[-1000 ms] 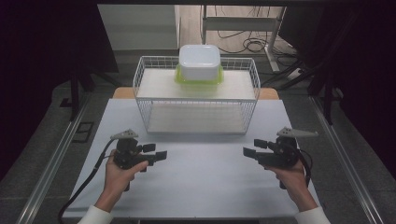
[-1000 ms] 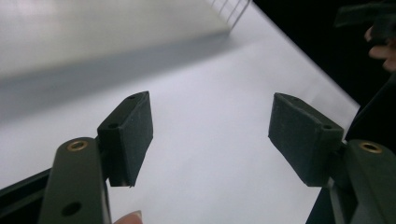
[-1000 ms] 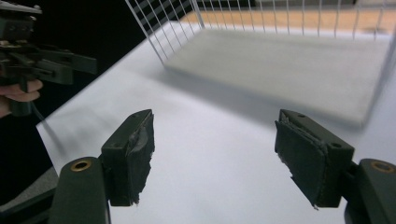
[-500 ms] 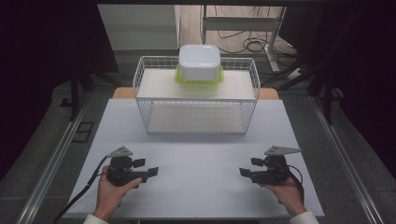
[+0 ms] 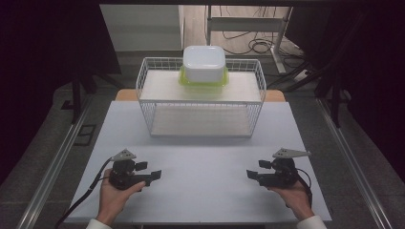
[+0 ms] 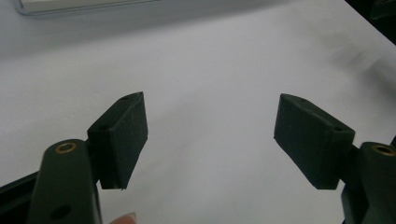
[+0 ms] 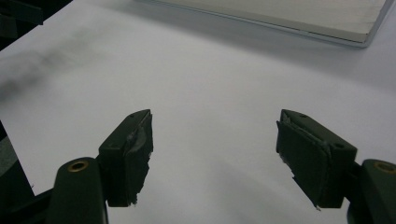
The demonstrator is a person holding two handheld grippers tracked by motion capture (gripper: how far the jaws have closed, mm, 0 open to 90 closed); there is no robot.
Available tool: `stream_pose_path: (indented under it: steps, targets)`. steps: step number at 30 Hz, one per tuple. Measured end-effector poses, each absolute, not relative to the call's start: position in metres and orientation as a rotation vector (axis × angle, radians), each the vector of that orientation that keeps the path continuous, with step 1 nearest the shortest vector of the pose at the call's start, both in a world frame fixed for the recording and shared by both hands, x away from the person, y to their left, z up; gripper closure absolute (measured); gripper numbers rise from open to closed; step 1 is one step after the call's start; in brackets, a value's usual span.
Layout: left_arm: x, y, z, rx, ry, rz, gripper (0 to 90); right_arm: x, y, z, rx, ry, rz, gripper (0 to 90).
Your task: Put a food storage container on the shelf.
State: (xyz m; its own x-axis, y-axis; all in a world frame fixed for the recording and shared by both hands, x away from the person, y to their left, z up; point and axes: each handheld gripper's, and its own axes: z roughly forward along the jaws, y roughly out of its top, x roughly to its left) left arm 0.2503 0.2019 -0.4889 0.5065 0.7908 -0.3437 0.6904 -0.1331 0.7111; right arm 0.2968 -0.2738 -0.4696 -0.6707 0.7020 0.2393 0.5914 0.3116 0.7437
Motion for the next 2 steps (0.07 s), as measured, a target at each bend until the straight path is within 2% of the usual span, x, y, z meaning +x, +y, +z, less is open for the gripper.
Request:
stream_pose_path:
  steps: [2]
  targets:
    - [0.2507, 0.2021, -0.4890, 1.869, 1.231, 0.150, 25.0, 0.2972, -0.2746, -0.4690, 1.215, 2.426, 1.302, 25.8]
